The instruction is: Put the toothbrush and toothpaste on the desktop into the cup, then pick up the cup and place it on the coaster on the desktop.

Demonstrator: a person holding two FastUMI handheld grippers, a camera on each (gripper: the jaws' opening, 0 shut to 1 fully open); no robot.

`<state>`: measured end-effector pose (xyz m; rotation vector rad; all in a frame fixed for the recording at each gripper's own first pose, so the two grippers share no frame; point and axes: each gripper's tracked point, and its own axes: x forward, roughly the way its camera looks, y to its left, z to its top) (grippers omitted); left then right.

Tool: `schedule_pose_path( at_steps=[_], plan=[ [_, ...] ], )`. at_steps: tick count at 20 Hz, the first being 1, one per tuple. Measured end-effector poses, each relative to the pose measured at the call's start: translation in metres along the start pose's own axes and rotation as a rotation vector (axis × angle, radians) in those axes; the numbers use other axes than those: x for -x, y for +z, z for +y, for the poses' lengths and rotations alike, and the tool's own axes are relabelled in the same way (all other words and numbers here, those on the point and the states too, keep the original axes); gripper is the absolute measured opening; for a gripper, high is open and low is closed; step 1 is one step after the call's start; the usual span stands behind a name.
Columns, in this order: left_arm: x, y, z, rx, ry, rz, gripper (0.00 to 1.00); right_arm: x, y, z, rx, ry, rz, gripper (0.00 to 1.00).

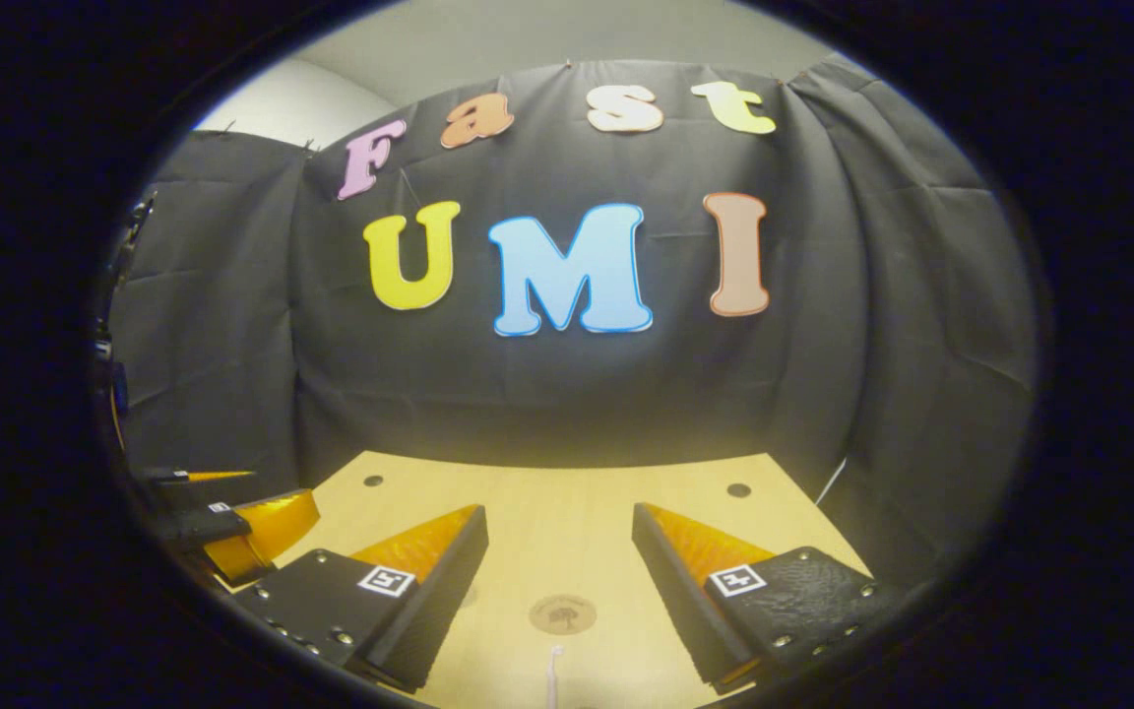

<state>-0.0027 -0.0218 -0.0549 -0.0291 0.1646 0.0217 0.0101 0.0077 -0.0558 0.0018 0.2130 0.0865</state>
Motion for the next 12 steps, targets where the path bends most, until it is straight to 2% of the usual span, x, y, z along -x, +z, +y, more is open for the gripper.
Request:
schedule_pose_path(
  at_steps=[4,5,6,9,10,12],
  plan=[
    [-0.013,-0.039,-0.002,0.014,-0.002,0.094,0.96,0.0,-0.043,-0.003,-0.01,-0.008,0.126,0.93],
    [-0.016,-0.053,-0.005,0.023,-0.007,0.134,0.96,-0.001,-0.057,-0.004,-0.015,-0.012,0.166,0.96],
    [-0.018,-0.068,-0.005,0.032,-0.007,0.17,0.99,-0.003,-0.067,-0.004,-0.025,-0.015,0.201,0.93],
    [-0.024,-0.115,0.0,0.055,-0.007,0.272,0.99,-0.006,-0.1,-0.004,-0.063,-0.02,0.291,0.94],
    [-0.025,-0.128,0.002,0.057,-0.005,0.305,0.96,-0.006,-0.11,-0.005,-0.071,-0.024,0.323,0.94],
    [-0.028,-0.154,0.005,0.054,-0.006,0.372,0.99,-0.005,-0.134,-0.009,-0.067,-0.036,0.395,0.94]
  ],
)
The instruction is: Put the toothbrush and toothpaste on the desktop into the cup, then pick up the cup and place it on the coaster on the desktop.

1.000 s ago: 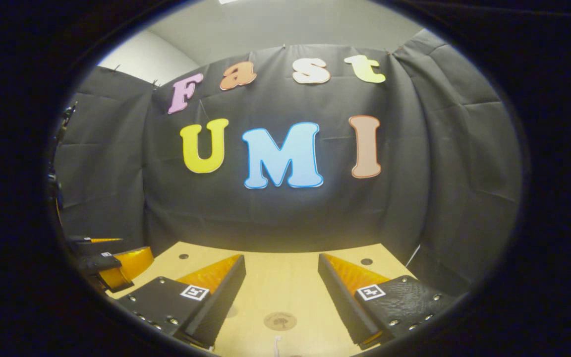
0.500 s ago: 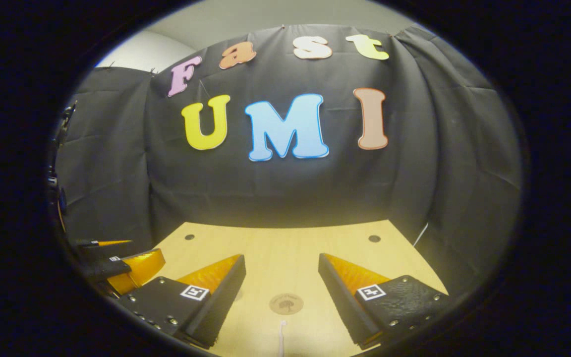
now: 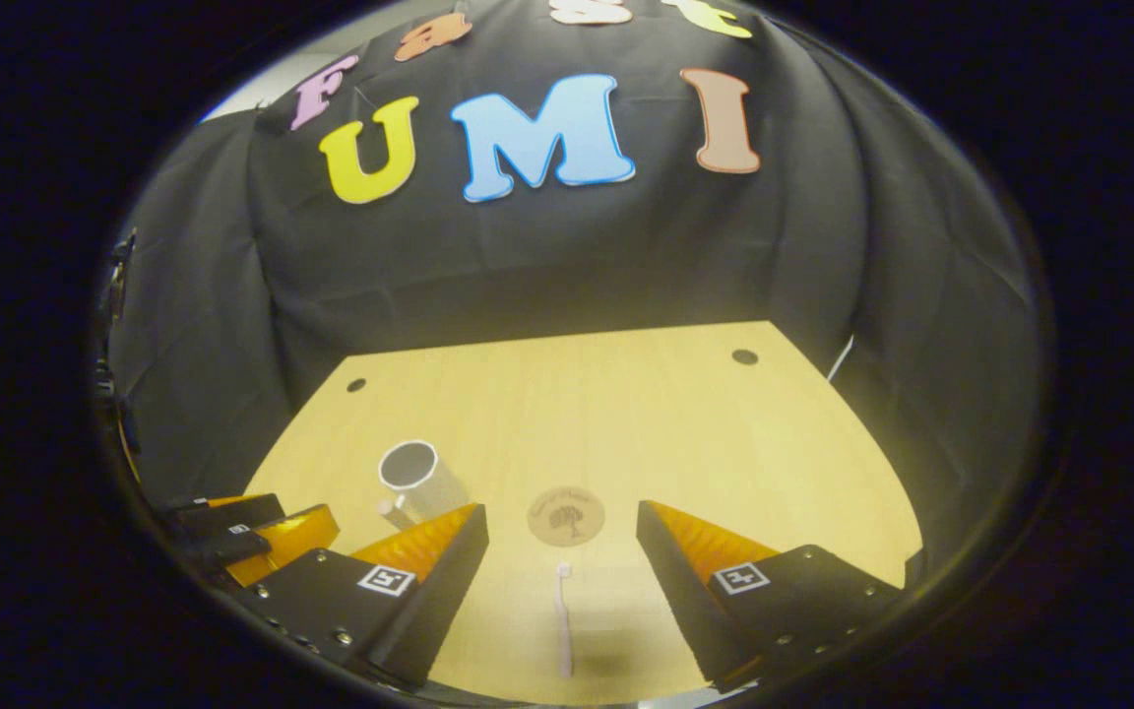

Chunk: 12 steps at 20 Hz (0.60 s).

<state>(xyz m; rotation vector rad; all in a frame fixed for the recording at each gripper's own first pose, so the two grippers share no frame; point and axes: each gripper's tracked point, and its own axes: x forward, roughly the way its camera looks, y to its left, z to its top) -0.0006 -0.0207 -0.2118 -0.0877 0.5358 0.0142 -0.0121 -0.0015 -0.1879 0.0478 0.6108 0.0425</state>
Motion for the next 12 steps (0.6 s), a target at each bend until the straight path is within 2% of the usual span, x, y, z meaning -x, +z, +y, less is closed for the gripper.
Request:
schedule_pose_path(
  at_steps=[2,5,6,8,12],
  plan=[
    [-0.011,-0.025,0.005,-0.008,0.001,0.066,0.96,-0.01,-0.024,-0.004,0.009,-0.008,0.078,0.94],
    [-0.026,-0.062,0.007,0.005,-0.006,0.18,1.0,-0.024,-0.059,-0.003,0.027,-0.002,0.196,0.94],
    [-0.03,-0.076,0.009,0.012,-0.002,0.238,0.94,-0.029,-0.07,-0.003,0.033,0.001,0.236,0.95],
    [-0.04,-0.095,0.017,0.017,0.006,0.305,1.0,-0.036,-0.095,-0.001,0.038,0.007,0.32,0.95],
    [-0.054,-0.115,0.026,0.002,0.022,0.385,0.98,-0.051,-0.138,0.0,0.052,0.016,0.464,0.95]
  ],
)
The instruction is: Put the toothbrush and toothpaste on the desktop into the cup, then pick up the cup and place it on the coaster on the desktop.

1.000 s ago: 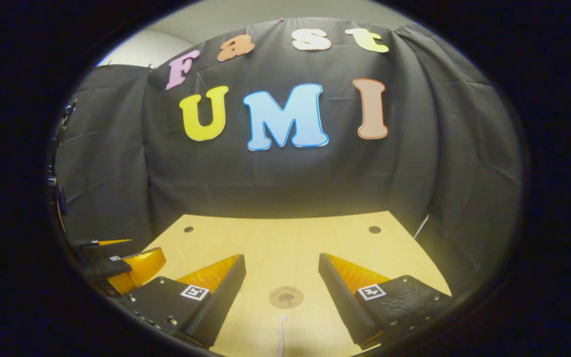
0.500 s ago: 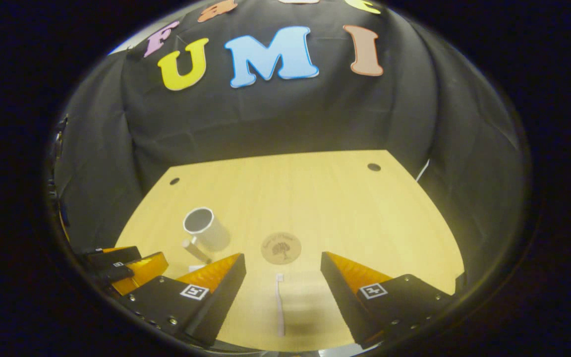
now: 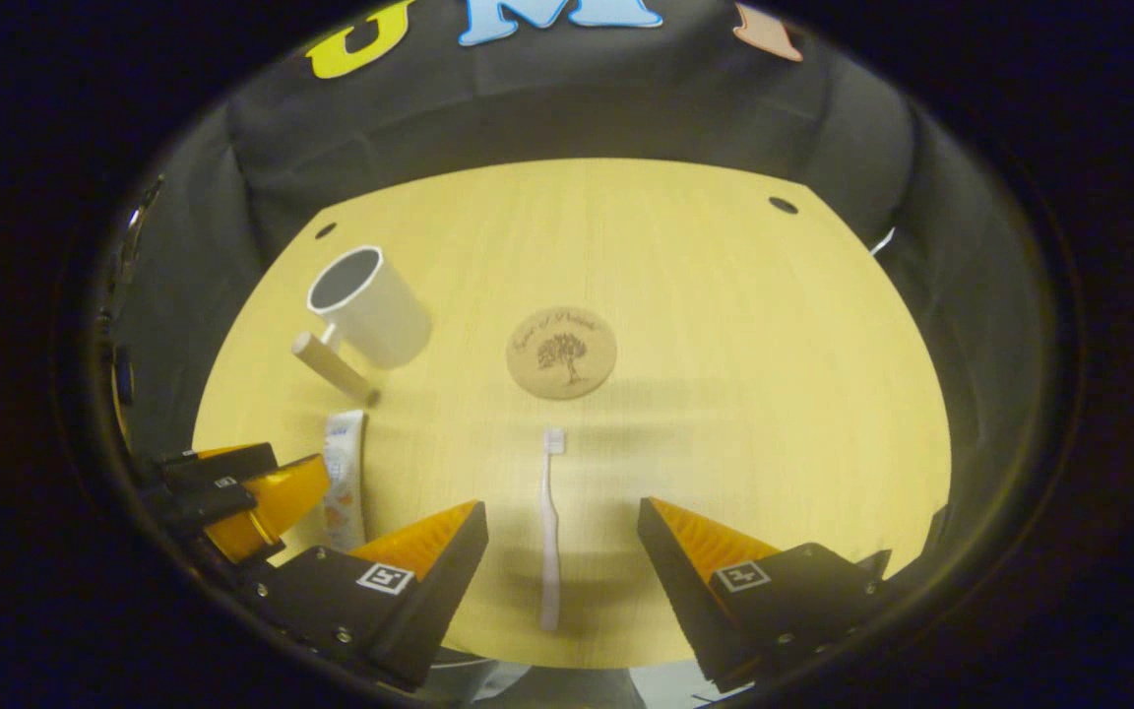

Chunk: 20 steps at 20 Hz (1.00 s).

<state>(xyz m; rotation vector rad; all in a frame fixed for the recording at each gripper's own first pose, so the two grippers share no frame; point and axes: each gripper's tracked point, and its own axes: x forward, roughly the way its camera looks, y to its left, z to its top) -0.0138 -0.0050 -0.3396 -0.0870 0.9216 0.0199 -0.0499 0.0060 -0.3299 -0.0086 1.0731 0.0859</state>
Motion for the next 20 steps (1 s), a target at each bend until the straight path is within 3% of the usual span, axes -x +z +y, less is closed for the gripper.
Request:
schedule_pose_path(
  at_steps=[12,13,14,15,20],
  plan=[
    [-0.048,-0.032,0.006,-0.015,0.041,0.18,0.96,-0.043,-0.034,-0.001,0.039,-0.03,0.225,0.96],
    [-0.05,-0.031,0.006,-0.028,0.043,0.177,1.0,-0.044,-0.031,-0.002,0.048,-0.033,0.217,0.97],
    [-0.053,-0.031,0.006,-0.036,0.042,0.184,0.96,-0.045,-0.03,-0.002,0.05,-0.037,0.226,0.95],
    [-0.052,-0.03,0.005,-0.035,0.044,0.185,0.99,-0.044,-0.031,-0.002,0.049,-0.042,0.232,0.95],
    [-0.052,-0.03,0.002,-0.037,0.047,0.195,0.96,-0.047,-0.032,0.003,0.021,-0.067,0.315,0.97]
  ],
)
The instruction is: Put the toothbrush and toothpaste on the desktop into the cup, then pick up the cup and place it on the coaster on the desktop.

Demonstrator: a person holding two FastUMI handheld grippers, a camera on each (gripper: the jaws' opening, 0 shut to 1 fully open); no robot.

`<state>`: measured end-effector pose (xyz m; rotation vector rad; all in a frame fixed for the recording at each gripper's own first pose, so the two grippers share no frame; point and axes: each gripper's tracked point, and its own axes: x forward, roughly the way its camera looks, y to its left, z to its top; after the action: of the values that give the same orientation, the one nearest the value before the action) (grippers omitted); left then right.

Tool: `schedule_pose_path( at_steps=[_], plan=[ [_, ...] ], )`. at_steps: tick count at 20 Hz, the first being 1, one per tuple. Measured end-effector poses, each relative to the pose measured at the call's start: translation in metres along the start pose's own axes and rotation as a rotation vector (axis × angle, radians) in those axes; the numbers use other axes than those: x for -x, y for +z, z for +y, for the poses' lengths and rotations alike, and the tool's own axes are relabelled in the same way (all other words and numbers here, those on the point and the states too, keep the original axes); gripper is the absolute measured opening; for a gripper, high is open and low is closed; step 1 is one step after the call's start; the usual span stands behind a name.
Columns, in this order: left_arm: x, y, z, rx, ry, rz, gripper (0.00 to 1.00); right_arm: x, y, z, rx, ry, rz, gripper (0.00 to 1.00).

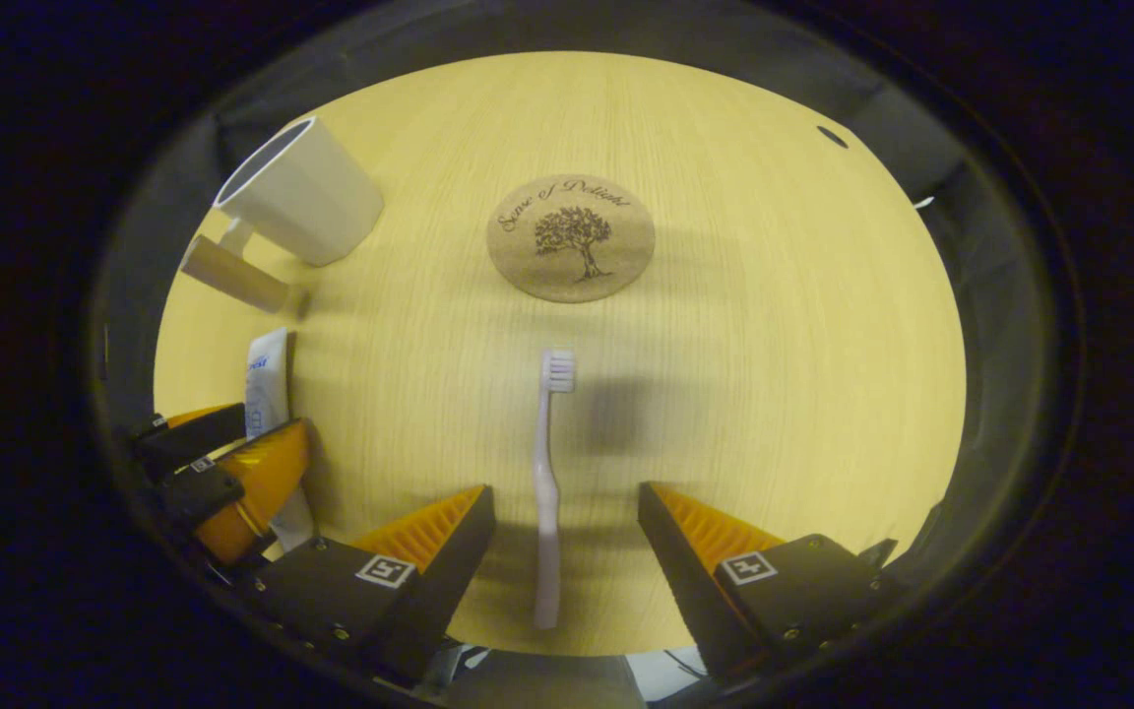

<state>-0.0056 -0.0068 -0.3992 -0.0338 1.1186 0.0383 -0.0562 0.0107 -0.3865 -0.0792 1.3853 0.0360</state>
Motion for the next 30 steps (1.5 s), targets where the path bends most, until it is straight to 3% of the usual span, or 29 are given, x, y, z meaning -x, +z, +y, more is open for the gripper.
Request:
schedule_pose_path(
  at_steps=[3,5,6,9,10,13,14,21,30],
  plan=[
    [-0.002,0.001,-0.007,-0.022,-0.011,0.004,0.89,-0.001,-0.001,0.003,-0.049,-0.01,0.024,0.98],
    [-0.003,0.004,-0.011,-0.038,-0.008,0.015,0.63,0.004,0.0,0.008,-0.05,0.0,0.033,0.82],
    [-0.002,0.006,-0.014,-0.045,-0.016,0.01,0.57,0.005,0.001,0.009,-0.062,0.0,0.033,0.56],
    [-0.003,0.005,-0.016,-0.059,-0.022,0.029,0.39,0.001,0.001,0.01,-0.073,0.016,0.056,0.11],
    [-0.002,0.004,-0.016,-0.055,-0.022,0.038,0.29,0.001,0.001,0.01,-0.075,0.021,0.069,0.11],
    [0.002,0.011,-0.014,-0.036,-0.04,0.003,0.2,-0.003,0.006,0.009,-0.108,0.026,0.064,0.02],
    [0.003,0.011,-0.015,-0.023,-0.046,0.007,0.09,0.001,0.007,0.009,-0.11,0.026,0.063,0.02],
    [0.02,0.017,-0.027,-0.008,-0.104,-0.024,0.09,0.0,0.009,0.008,-0.129,0.044,0.06,0.02],
    [0.097,0.07,-0.024,0.053,-0.149,-0.189,0.09,0.001,0.008,0.007,-0.183,0.105,0.044,0.02]
  ],
)
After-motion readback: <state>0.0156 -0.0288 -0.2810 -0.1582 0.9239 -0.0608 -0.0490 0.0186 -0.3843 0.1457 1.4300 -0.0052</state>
